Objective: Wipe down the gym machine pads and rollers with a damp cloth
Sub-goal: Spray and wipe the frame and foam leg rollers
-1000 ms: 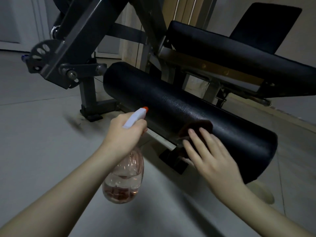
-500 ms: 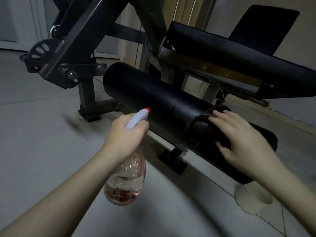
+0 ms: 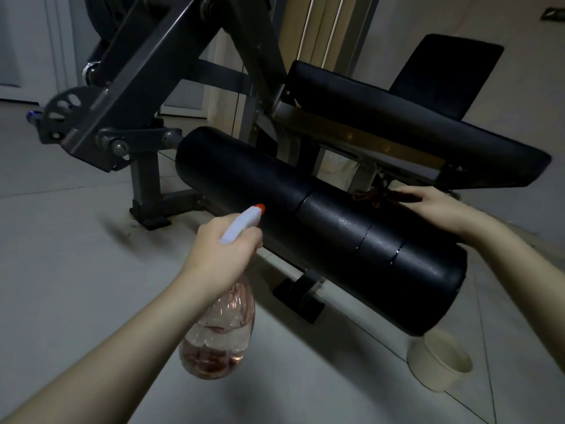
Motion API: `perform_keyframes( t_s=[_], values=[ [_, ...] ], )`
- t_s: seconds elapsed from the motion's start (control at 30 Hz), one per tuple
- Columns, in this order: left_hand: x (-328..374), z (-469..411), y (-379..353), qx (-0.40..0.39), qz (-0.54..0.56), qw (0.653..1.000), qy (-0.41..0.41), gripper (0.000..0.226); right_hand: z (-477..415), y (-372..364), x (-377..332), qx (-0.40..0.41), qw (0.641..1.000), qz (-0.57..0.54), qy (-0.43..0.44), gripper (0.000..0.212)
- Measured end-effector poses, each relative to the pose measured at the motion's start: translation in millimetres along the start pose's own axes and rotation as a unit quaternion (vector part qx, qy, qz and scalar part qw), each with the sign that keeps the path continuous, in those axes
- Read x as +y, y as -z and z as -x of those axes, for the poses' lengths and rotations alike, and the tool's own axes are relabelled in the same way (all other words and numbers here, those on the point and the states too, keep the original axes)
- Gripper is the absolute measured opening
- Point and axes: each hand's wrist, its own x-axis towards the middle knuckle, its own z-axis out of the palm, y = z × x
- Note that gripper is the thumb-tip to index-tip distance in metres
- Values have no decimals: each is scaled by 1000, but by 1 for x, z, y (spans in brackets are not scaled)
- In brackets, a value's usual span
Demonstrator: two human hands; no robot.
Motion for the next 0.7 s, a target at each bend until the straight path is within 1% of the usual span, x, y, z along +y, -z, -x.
perform_keyframes(
  t_s=[0.13, 0.2, 0.27, 0.3, 0.37, 0.43, 0.47, 0.5, 0.57, 0.7],
  values=[
    [1, -1, -3, -3, 8, 1000, 8, 42, -7, -2, 6, -15, 997, -73, -3, 15],
    [1, -1, -2, -4, 21, 1000, 15, 43, -3, 0, 3, -7, 995, -103, -6, 19],
    [2, -1, -2, -4, 28, 1000, 14, 43, 10, 3, 2, 30, 994, -101, 3, 27],
    [2, -1, -1, -2, 29, 999, 13, 43, 21, 3, 3, 51, 996, -75, 14, 29],
    [0, -1, 0, 2, 23, 1000, 10, 44, 50, -4, 6, 73, 996, 28, 48, 32],
    [-2, -3, 0, 7, 18, 1000, 11, 46, 71, -14, 7, 105, 981, 145, 74, 45],
    [-4, -4, -1, 9, 17, 1000, 14, 47, 74, -21, 7, 132, 970, 184, 90, 51],
    [-5, -4, -1, 11, 18, 1000, 17, 47, 72, -27, 4, 157, 960, 206, 108, 52],
    [-8, -5, -3, 13, 21, 1000, 18, 47, 55, -39, -8, 182, 947, 223, 146, 45],
    [-9, -5, -9, 9, 22, 1000, 20, 47, 0, -73, -47, 180, 932, 248, 194, 40]
  ],
)
